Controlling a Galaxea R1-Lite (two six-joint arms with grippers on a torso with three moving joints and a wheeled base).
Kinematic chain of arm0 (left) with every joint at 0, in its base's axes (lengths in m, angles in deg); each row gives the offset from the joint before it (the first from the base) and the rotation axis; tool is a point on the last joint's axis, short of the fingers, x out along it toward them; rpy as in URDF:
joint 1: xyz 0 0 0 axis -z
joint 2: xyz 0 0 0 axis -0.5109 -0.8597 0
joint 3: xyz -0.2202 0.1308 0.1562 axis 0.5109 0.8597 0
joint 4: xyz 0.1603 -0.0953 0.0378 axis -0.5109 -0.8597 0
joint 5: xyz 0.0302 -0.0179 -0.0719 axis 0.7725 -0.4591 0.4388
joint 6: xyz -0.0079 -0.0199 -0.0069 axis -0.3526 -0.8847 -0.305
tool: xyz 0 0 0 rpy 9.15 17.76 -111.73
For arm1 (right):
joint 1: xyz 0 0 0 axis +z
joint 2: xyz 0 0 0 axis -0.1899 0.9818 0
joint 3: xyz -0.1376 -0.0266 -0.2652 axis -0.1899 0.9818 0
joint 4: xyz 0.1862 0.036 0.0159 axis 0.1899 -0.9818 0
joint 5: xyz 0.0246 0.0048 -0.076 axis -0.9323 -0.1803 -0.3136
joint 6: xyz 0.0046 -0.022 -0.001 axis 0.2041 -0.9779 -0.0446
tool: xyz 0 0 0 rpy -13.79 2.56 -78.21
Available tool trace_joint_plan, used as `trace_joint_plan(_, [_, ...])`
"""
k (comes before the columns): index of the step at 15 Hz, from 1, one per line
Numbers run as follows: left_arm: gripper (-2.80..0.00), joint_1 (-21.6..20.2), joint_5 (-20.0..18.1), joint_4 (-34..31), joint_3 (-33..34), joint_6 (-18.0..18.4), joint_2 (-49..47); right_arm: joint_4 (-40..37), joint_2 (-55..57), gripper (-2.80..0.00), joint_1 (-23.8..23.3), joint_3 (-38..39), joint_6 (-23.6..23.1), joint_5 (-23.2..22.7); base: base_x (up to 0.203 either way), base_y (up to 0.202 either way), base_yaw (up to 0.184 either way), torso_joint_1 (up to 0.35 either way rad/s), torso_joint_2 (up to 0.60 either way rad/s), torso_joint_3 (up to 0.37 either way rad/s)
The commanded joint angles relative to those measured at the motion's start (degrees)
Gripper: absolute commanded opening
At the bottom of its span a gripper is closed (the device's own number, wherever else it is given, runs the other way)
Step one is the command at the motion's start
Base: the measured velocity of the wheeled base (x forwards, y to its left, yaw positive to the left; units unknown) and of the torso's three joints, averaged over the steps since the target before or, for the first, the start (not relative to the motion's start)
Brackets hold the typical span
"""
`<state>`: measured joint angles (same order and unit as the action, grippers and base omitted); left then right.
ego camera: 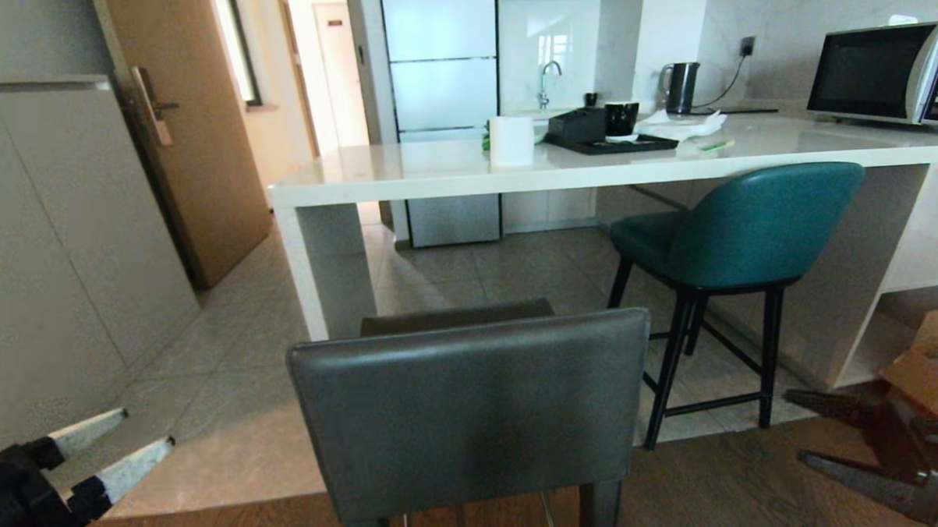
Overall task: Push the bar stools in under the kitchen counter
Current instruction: Pull the blue chair out from under the dining table
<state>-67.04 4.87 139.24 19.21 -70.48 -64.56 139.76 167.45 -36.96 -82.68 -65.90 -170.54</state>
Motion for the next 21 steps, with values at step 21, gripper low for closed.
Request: trace_joint_plan(21, [0.0,33.51,-9.08,-18.7,-27.33,-93.56,82.71,-6.73,-87.42,0.0,30.47,-26.15,96.53,5.3,0.0,0.0,0.0,0.0,0.0,0.0])
